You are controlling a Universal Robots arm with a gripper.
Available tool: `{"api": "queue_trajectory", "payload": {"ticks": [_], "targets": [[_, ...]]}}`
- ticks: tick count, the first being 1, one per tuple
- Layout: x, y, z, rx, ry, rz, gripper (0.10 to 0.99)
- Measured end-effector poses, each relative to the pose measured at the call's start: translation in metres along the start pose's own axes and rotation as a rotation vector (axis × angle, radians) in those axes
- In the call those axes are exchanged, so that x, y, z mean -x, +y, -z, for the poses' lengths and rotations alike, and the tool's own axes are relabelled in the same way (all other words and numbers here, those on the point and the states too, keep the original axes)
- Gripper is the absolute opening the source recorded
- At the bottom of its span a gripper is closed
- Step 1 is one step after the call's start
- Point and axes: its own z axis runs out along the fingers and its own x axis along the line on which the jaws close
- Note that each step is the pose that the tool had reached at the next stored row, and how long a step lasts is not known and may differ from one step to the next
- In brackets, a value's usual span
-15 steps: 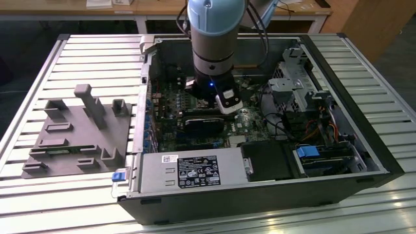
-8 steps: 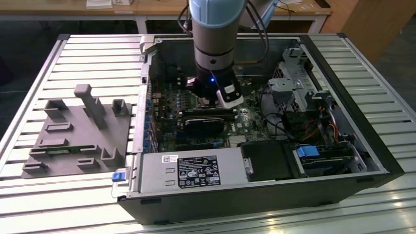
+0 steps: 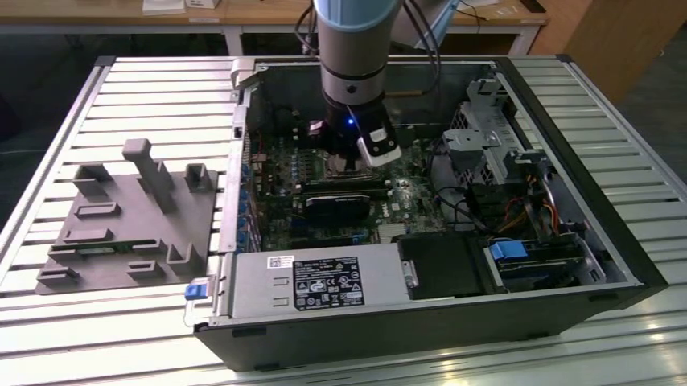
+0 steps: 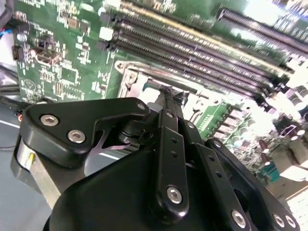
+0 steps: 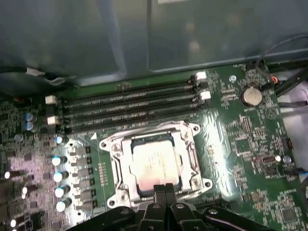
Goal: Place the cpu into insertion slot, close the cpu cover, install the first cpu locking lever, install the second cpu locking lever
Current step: 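Install the second cpu locking lever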
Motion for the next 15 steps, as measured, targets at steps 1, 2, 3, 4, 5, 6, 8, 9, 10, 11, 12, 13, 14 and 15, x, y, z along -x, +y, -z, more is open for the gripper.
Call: {"api": "queue_trajectory", "payload": {"ticks": [1,2,3,4,5,6,8,9,10,11,12,13,14,15], "targets": [[-0.0001,0.0022,-0.0004,-0.001,-0.0002,0.0,0.102],[-0.0001,0.0042,-0.0008,-0.002,-0.0004,0.0,0.102],[-0.0001,0.0062,-0.0011,-0.003,-0.0006,0.0,0.102],[-0.0002,0.0082,-0.0014,-0.004,-0.0007,0.0,0.102],[-0.0002,0.0102,-0.0018,-0.005,-0.0009,0.0,0.102],[-0.0002,0.0122,-0.0022,-0.006,-0.0011,0.001,0.102],[-0.0006,0.0164,-0.003,-0.009,-0.0017,0.001,0.102],[-0.0009,0.0183,-0.0033,-0.011,-0.0019,0.001,0.102],[-0.0011,0.0197,-0.0036,-0.011,-0.002,0.001,0.102],[-0.0013,0.0207,-0.0036,-0.012,-0.0021,0.001,0.102],[-0.0014,0.0211,-0.0033,-0.012,-0.0021,0.001,0.102],[-0.0014,0.0215,-0.0023,-0.012,-0.0021,0.001,0.102],[-0.0013,0.0219,-0.0011,-0.012,-0.0021,0.001,0.102],[-0.0013,0.0222,0.0004,-0.013,-0.0023,0.001,0.102]]}}
